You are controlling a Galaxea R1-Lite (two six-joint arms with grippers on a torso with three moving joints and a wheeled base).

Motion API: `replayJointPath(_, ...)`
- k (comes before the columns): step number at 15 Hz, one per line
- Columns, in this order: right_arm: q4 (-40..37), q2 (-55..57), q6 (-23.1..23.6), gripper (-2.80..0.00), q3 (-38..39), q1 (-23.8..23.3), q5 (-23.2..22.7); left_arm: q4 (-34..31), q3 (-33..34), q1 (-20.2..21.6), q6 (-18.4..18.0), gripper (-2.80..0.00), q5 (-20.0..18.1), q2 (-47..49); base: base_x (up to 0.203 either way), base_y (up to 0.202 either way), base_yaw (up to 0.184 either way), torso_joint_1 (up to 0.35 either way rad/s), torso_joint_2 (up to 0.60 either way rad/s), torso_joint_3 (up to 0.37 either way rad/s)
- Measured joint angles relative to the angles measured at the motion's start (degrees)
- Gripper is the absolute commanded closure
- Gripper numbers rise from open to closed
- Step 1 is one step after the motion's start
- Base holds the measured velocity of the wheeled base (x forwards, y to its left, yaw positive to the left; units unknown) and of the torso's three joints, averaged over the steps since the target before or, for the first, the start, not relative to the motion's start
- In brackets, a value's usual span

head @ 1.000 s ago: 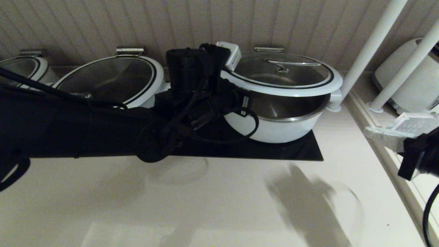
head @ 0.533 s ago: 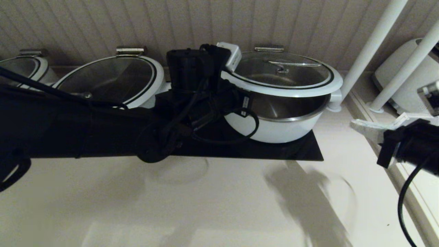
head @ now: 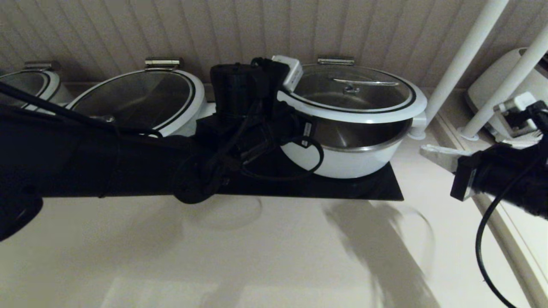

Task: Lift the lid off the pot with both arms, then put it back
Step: Open the pot lid completely

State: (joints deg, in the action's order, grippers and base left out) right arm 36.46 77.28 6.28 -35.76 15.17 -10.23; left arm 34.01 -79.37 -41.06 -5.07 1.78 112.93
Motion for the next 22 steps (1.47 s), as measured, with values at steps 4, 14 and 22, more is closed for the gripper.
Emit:
replayJointPath(4, 1.73, 1.76, 0.11, 0.0, -1.73, 0.79, -0.02, 0.02, 0.0, 0.0, 0.06, 0.0, 0.08, 0.05, 0.0, 0.0, 0.0, 0.0, 0.0, 0.0)
replayJointPath(14, 4.49, 6.76, -0.16, 0.0, -5.39, 2.47, -0.07, -0.03, -0.09, 0.02, 0.11, 0.0, 0.08, 0.18, 0.0, 0.0, 0.0, 0.0, 0.0, 0.0)
replayJointPath(22, 9.82, 11.12, 0.05, 0.0, -7.84, 2.47, 0.03, 0.0, 0.0, 0.02, 0.11, 0.0, 0.06, 0.22, 0.0, 0.0, 0.0, 0.0, 0.0, 0.0)
